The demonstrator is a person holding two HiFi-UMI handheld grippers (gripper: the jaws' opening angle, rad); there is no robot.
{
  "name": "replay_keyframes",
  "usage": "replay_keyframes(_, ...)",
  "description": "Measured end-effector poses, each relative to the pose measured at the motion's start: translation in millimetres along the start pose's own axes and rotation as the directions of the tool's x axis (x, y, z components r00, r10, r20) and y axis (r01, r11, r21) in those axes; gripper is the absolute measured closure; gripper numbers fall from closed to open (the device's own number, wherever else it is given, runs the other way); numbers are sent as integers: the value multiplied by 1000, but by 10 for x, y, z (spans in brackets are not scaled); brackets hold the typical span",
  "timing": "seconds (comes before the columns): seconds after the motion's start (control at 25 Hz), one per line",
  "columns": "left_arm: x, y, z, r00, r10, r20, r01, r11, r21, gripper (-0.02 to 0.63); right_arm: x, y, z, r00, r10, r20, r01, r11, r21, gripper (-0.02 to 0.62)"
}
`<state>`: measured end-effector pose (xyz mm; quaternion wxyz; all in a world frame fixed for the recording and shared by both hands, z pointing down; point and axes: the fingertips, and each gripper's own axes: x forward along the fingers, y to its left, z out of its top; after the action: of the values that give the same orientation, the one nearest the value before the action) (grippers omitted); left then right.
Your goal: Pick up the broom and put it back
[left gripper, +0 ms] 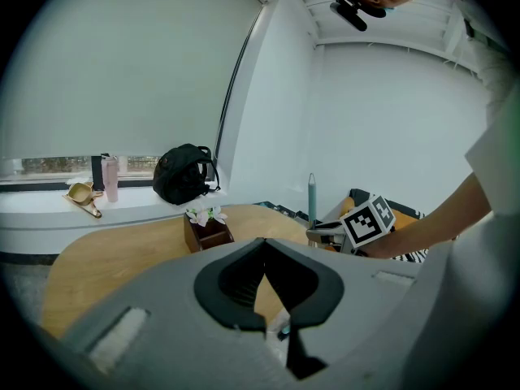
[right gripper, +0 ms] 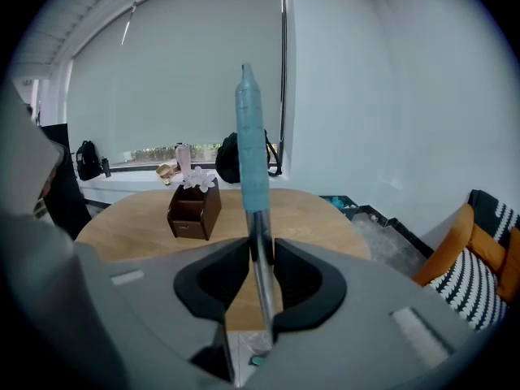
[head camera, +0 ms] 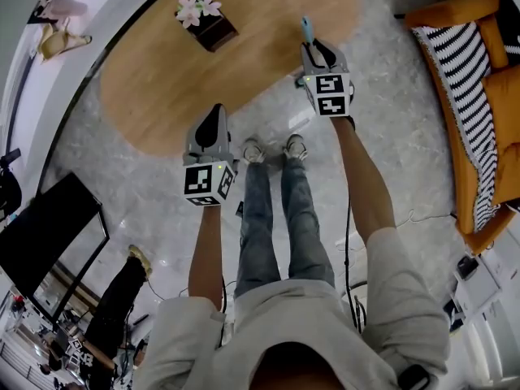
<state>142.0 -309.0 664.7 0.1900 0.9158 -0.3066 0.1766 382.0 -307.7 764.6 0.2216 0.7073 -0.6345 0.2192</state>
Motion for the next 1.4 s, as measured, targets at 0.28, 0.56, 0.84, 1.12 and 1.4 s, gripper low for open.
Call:
replay_keyframes(0.28,-21,-56,-8,1000,-2,2,2,1000,-2,604,-95,26,-26,1000,1,9,0,998,-55,512)
replay_keyframes(0.56,-40,-218,120,1000,-16,23,16,1000,12,604,-471,42,-111,1000,0,20,1,996,-87,517)
replay_keyframes(0.84,-112,-431,418,997,-30,64,28,999,37,604,-1037,-181,-61,996,-61,64,60,998,13,517)
replay_keyframes(1.12,-264,-672,723,995,-44,91,38,997,60,604,-1654,-235,354,990,-73,122,69,997,39,517)
replay_keyframes(1.4,-436,-845,1246,986,-38,165,25,996,80,604,-2095,-105,787,984,-50,174,59,997,-47,517)
